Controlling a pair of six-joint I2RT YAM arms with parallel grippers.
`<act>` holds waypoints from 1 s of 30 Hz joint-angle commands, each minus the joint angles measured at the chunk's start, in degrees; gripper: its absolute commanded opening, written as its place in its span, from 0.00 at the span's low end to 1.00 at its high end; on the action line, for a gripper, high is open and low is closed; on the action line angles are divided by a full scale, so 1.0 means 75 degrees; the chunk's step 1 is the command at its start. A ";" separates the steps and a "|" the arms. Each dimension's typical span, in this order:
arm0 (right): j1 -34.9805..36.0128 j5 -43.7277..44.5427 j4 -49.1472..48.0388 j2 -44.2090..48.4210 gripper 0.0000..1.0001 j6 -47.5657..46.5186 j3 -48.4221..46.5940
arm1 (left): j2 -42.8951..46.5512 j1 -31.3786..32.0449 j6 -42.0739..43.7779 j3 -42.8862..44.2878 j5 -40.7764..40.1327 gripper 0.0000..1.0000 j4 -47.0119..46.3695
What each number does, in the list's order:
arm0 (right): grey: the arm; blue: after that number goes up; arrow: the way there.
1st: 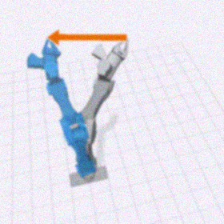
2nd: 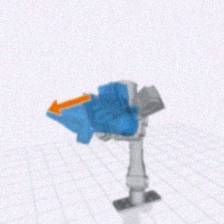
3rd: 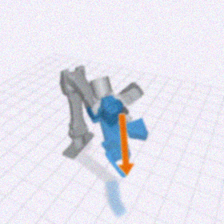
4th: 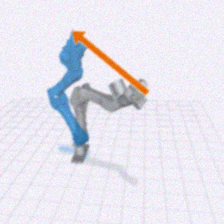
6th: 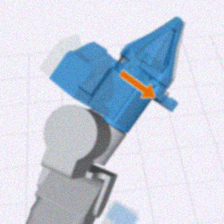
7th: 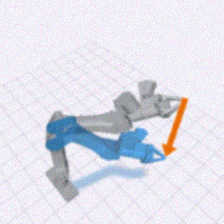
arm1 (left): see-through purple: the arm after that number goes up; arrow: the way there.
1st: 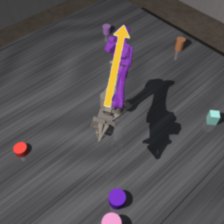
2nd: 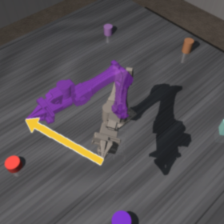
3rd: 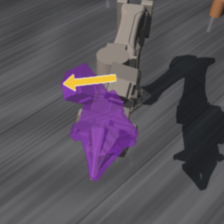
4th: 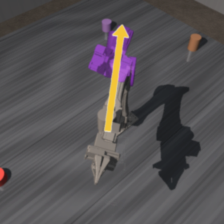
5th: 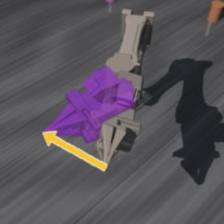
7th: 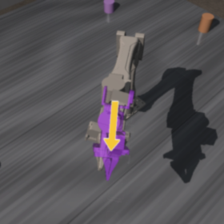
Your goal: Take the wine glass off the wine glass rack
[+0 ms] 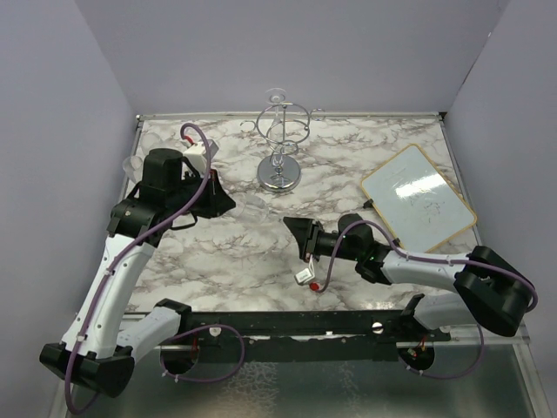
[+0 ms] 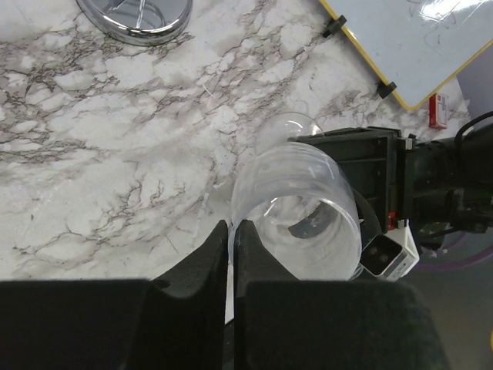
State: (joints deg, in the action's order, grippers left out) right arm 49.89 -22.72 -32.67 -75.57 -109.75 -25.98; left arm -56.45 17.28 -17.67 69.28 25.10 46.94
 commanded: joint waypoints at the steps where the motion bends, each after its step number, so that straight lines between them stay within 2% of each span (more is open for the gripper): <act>1: 0.0063 0.0073 -0.0870 -0.0013 0.28 0.0468 -0.0259 | 0.0016 0.0047 -0.0085 0.0051 -0.0227 0.00 -0.0137; 6: 0.0063 -0.0105 -0.0658 0.0036 0.47 0.1297 -0.0155 | 0.0070 0.0047 0.0024 0.0389 -0.1055 0.00 -0.0079; 7: 0.0063 -0.0134 -0.0625 0.0066 0.64 0.1532 -0.0123 | 0.0046 0.0042 0.0070 0.0482 -0.1260 0.00 -0.0012; 8: 0.0063 -0.0203 -0.0599 0.0087 0.94 0.1840 -0.0076 | 0.0015 0.0042 0.0131 0.0615 -0.1469 0.00 0.0092; 9: 0.0057 -0.0269 -0.0550 0.0101 1.00 0.2272 -0.0071 | -0.0040 0.0045 0.0202 0.0708 -0.1672 0.00 0.0222; 13: 0.0104 -0.0416 -0.0264 0.0317 1.00 0.4438 0.0026 | -0.0208 0.0042 0.0438 0.0868 -0.2759 0.00 0.0610; 19: 0.0110 0.0599 -0.0333 0.0743 1.00 0.9343 -0.0085 | -0.0978 0.0028 0.0384 0.1125 -0.4093 0.00 0.0808; 22: 0.0100 0.1411 -0.1192 0.1111 1.00 1.1828 0.0008 | -0.1283 -0.0058 0.0443 0.1134 -0.4588 0.00 0.0603; 24: 0.0103 0.2816 -0.1402 0.1392 1.00 1.3586 0.0105 | -0.1533 -0.0197 0.0506 0.1134 -0.4965 0.00 0.0495; 26: 0.0098 0.5123 -0.0483 0.1621 1.00 1.5638 -0.0241 | -0.1767 -0.0418 0.0574 0.1142 -0.5100 0.00 0.0400; 27: 0.0059 0.6049 0.0603 0.1670 1.00 1.6611 -0.0591 | -0.1874 -0.0572 0.0622 0.1143 -0.5119 0.00 0.0281; 28: -0.0059 0.6282 0.1364 0.1644 1.00 1.6870 -0.0938 | -0.1987 -0.0759 0.0692 0.1144 -0.5143 0.00 0.0181; 30: -0.0204 0.6209 0.2197 0.1502 1.00 1.6390 -0.1392 | -0.2306 -0.1278 0.0810 0.1239 -0.5107 0.00 0.0023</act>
State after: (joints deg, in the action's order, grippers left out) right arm 50.02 6.22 -30.98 -63.96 -5.15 -29.30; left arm -71.29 13.15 -13.72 76.18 -8.99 51.57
